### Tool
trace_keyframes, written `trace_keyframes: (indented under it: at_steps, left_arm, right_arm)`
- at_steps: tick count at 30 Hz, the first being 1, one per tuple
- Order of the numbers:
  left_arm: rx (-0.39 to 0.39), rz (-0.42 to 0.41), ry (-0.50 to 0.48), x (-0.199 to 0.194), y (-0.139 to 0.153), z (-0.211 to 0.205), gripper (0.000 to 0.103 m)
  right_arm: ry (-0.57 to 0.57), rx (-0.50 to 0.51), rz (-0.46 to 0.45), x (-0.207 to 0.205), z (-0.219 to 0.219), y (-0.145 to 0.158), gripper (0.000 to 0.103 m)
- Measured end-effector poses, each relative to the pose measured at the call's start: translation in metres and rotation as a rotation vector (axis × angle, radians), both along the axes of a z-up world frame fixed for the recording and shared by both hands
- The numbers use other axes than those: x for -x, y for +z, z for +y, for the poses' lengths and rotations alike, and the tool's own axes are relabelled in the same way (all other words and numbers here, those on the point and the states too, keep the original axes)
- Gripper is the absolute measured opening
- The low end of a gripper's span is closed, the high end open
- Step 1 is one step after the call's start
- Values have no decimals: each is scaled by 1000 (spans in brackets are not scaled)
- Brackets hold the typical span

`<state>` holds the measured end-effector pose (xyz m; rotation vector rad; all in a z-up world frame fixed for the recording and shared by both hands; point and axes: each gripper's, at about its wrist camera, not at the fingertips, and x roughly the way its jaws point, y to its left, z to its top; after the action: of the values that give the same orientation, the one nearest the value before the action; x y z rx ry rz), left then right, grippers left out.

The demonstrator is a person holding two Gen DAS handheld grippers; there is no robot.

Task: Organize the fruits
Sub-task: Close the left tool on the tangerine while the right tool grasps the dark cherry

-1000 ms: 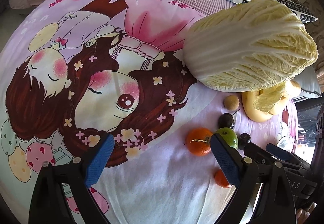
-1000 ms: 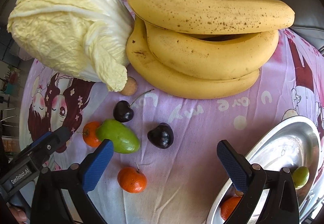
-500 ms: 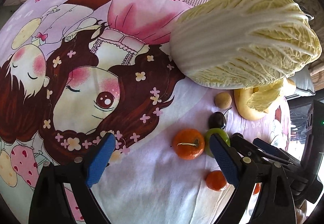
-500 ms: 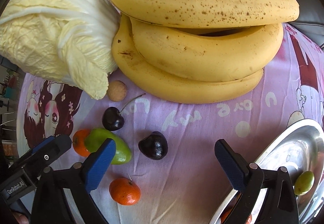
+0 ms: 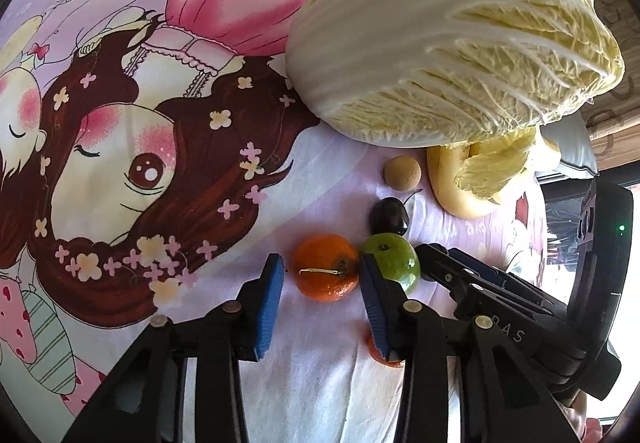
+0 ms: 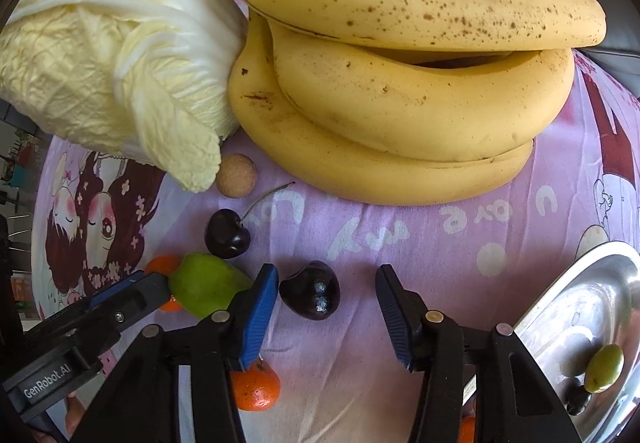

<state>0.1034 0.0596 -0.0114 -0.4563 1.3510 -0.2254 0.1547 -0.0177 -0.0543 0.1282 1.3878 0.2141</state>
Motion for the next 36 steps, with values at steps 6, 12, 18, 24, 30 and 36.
trace_keyframes:
  at_steps: [6, 12, 18, 24, 30, 36]
  left_arm:
    - [12, 0, 9, 1, -1, -4, 36]
    - [8, -2, 17, 2, 1, -1, 36]
    - [6, -1, 32, 4, 4, 4, 35]
    - [-4, -6, 52, 5, 8, 13, 35]
    - [-8, -13, 70, 8, 19, 31, 35]
    - [-5, -39, 81, 15, 33, 42, 35]
  right_arm:
    - [10, -19, 1, 5, -1, 4, 39]
    - [19, -22, 5, 16, 7, 16, 33]
    - [18, -38, 8, 25, 2, 21, 33]
    - [13, -51, 9, 40, -11, 27, 33]
    - [18, -69, 14, 62, -23, 31, 33]
    - [25, -82, 10, 86, -35, 38, 33]
